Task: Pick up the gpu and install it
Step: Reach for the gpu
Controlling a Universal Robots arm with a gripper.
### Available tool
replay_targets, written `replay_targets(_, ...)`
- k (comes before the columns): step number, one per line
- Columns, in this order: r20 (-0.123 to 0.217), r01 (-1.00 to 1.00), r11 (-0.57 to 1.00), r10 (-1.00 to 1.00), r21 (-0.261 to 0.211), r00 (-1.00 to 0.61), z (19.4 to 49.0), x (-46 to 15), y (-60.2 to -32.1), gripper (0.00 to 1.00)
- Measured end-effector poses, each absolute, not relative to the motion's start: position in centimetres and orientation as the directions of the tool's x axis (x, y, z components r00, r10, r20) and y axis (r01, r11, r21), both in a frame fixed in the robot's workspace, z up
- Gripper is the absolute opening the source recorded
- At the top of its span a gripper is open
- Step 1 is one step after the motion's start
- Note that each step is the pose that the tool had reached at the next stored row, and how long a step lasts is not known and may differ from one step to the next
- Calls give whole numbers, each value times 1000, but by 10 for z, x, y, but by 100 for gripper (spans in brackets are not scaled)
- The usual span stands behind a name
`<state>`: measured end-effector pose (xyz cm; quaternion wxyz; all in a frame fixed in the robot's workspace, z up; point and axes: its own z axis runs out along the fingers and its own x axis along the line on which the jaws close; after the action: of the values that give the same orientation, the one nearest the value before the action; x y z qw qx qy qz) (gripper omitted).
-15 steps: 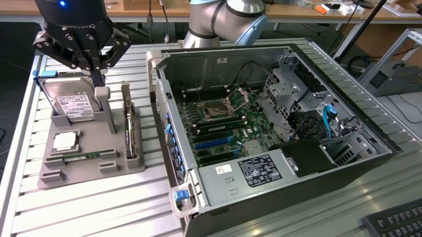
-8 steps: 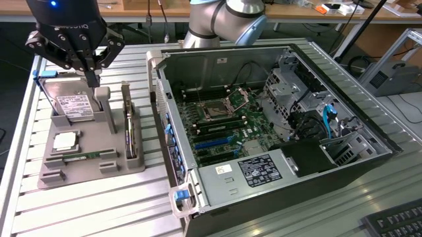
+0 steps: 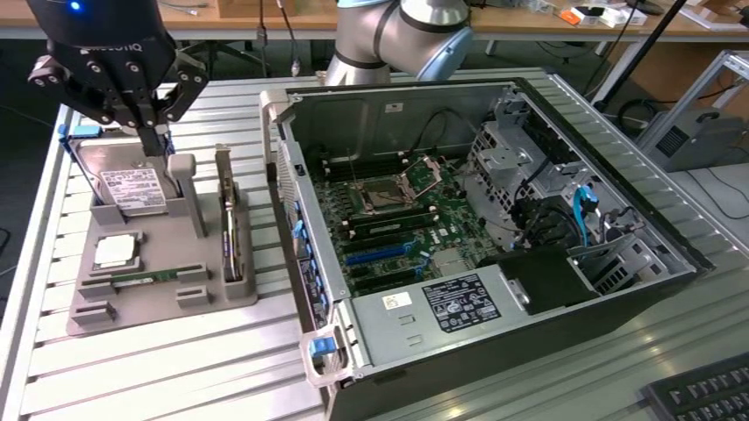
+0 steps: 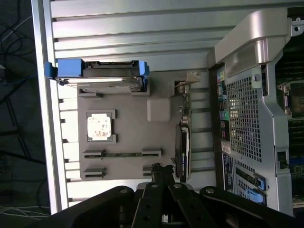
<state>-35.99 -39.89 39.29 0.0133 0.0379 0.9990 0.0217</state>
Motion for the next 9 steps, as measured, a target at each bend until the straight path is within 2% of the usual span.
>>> replay_targets(9,-25,75,996,76,44,-997,393,-374,-399,11)
